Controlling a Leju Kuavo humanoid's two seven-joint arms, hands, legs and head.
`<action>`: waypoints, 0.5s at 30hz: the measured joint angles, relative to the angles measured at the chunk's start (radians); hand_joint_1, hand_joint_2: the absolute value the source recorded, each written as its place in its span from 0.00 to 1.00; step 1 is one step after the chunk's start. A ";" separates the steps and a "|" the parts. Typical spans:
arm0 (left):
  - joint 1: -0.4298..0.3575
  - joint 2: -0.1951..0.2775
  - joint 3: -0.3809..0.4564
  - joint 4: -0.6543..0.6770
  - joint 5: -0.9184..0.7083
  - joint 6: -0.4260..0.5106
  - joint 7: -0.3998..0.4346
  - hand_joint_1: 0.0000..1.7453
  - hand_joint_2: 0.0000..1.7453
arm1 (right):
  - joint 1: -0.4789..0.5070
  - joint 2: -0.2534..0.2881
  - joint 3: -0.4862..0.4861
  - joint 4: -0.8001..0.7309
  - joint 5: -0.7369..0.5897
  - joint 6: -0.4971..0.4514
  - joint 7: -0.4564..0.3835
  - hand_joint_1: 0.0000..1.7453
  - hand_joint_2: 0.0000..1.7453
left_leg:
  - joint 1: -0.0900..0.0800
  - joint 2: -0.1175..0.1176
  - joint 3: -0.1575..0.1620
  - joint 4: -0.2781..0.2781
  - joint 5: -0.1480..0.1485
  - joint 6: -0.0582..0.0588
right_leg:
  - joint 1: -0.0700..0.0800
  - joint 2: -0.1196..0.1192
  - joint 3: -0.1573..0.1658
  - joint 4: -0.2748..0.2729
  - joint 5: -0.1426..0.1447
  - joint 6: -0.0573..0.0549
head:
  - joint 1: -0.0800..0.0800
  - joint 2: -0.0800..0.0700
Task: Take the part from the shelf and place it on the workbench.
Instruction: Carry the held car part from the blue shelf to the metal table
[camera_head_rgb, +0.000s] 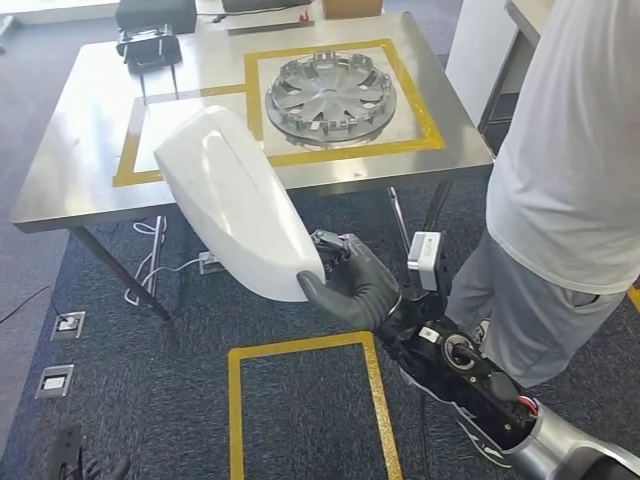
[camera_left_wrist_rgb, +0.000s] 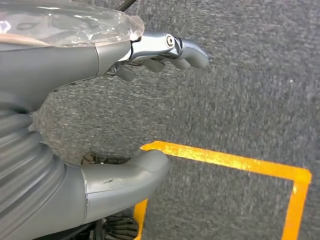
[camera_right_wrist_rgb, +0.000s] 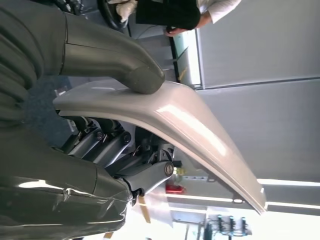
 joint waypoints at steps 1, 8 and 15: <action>0.000 -0.002 0.000 0.000 0.000 0.000 0.000 0.00 1.00 | 0.000 0.000 -0.001 -0.001 0.000 0.001 0.000 1.00 1.00 | 0.004 0.001 -0.005 0.016 0.002 -0.004 | 0.004 0.003 0.006 0.000 -0.003 -0.009 | -0.006 0.000; 0.004 -0.006 0.000 0.000 0.001 0.000 -0.001 0.00 1.00 | 0.001 -0.001 -0.006 -0.003 0.005 0.015 -0.002 1.00 1.00 | -0.024 0.004 -0.267 0.297 -0.047 0.026 | 0.029 0.014 0.099 -0.020 -0.061 -0.048 | -0.015 0.000; 0.003 0.012 0.000 0.000 0.001 0.000 -0.002 0.00 1.00 | 0.007 -0.001 -0.008 -0.003 0.007 0.018 -0.003 1.00 1.00 | -0.079 -0.023 -0.186 -0.031 0.170 0.080 | 0.041 0.032 0.205 -0.049 -0.127 -0.040 | -0.024 0.000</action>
